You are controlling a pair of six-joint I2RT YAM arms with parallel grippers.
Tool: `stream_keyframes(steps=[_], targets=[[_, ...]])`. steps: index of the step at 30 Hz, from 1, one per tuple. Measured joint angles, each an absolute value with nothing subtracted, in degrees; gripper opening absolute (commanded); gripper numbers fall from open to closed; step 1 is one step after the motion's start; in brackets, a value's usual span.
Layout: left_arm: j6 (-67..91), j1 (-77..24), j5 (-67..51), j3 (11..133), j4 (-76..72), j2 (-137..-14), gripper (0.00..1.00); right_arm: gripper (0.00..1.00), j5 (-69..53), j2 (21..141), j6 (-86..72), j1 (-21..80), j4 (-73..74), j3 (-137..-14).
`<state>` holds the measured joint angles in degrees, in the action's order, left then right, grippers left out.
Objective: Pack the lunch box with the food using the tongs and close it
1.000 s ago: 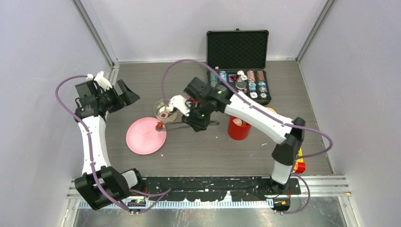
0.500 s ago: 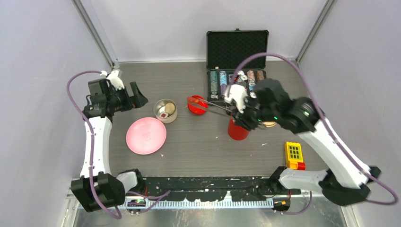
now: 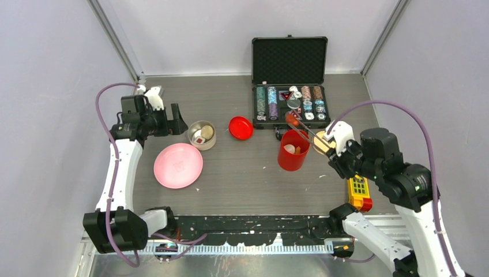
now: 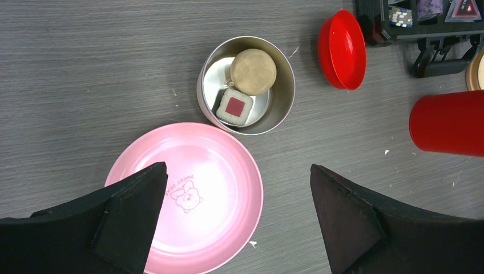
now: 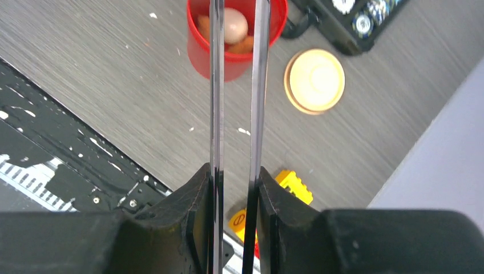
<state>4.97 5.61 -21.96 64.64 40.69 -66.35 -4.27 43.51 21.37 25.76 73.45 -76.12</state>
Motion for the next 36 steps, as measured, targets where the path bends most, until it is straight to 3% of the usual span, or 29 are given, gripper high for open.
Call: stream_keyframes(steps=[10,17,21,36], targets=[[4.4,4.7,-21.4,65.7,41.0,-67.2,0.98,0.02,-4.3,41.5,22.3,21.3,78.0,-69.9],[4.3,4.6,-21.3,65.7,41.0,-67.2,0.98,0.43,-4.1,45.8,21.5,21.2,78.7,-69.4],[4.3,4.6,-21.0,65.7,41.0,-67.1,0.99,0.51,-3.9,47.1,20.8,21.2,78.9,-69.5],[6.0,5.2,-22.0,66.2,41.1,-67.1,1.00,0.46,-11.7,56.6,20.2,21.3,74.9,-81.6]])
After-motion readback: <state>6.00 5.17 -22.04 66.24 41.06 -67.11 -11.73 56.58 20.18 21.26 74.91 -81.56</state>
